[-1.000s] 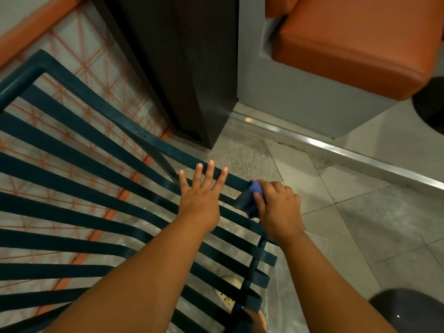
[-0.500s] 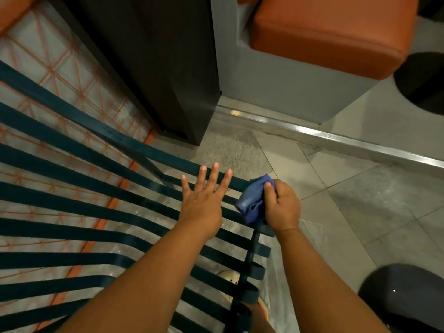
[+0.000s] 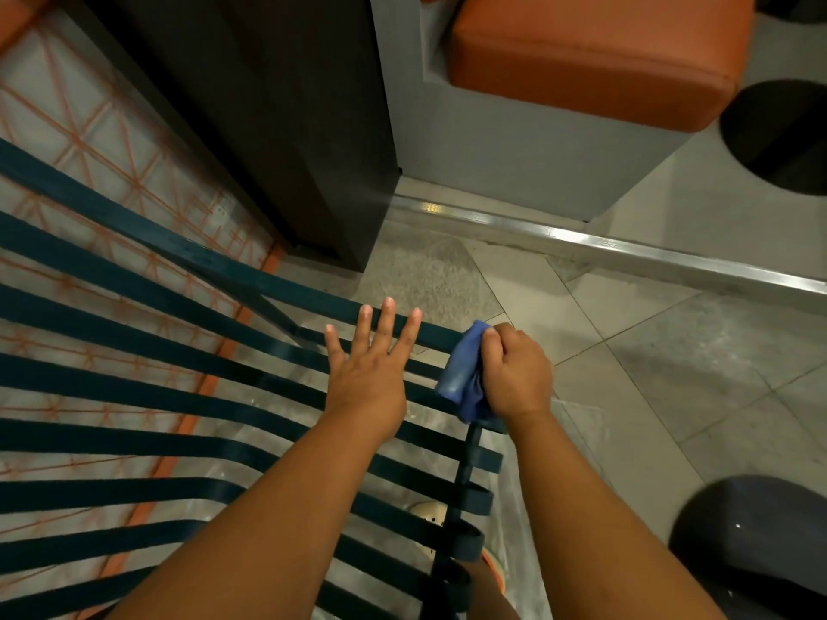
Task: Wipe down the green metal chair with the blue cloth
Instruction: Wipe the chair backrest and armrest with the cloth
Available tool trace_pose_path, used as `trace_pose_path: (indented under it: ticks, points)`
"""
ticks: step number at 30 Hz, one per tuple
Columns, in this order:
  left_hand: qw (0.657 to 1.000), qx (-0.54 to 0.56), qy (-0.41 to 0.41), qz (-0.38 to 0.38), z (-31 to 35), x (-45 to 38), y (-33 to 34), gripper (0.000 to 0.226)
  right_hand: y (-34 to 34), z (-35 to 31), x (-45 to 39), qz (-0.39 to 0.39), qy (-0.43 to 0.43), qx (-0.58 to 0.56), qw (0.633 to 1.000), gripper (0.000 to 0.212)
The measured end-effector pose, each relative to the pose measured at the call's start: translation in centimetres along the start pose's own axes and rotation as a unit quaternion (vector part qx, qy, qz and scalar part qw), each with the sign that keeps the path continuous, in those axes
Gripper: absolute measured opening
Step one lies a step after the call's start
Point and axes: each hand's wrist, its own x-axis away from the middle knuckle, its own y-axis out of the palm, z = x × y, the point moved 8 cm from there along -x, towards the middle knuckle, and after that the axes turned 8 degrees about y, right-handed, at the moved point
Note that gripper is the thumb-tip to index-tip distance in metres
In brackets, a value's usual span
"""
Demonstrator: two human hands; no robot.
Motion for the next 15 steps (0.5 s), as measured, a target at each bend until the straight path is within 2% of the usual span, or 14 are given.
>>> trace_pose_path:
  ticks: [2, 4, 5, 7, 10, 12, 15]
  points:
    - [1.0, 0.003, -0.001, 0.006, 0.1, 0.0, 0.0, 0.118, 0.4, -0.9, -0.4, -0.038, 0.041, 0.097, 0.994, 0.047]
    - [1.0, 0.005, -0.004, 0.01, 0.1, 0.1, 0.1, 0.119, 0.7, -2.5, 0.5, -0.009, -0.001, 0.189, 0.982, 0.058]
    - [1.0, 0.003, -0.006, 0.011, 0.1, 0.1, 0.2, 0.118, 0.7, -3.1, 1.3, 0.027, -0.034, 0.195, 0.98, 0.06]
    - [1.0, 0.003, -0.01, 0.014, 0.2, 0.1, 0.2, 0.118, 1.1, -3.0, 2.8, 0.084, -0.108, 0.147, 0.98, 0.051]
    - [1.0, 0.009, -0.007, 0.023, 0.2, 0.1, 0.3, 0.116, 1.5, -0.7, 3.5, 0.096, -0.199, 0.06, 0.973, 0.042]
    - [1.0, 0.008, -0.005, 0.025, 0.2, 0.1, 0.4, 0.116, 0.9, 1.2, 3.0, 0.098, -0.151, -0.036, 0.983, 0.039]
    - [1.0, 0.001, -0.009, 0.023, 0.3, 0.0, 0.6, 0.118, 0.1, 2.2, 1.6, 0.116, -0.002, -0.136, 0.984, 0.049]
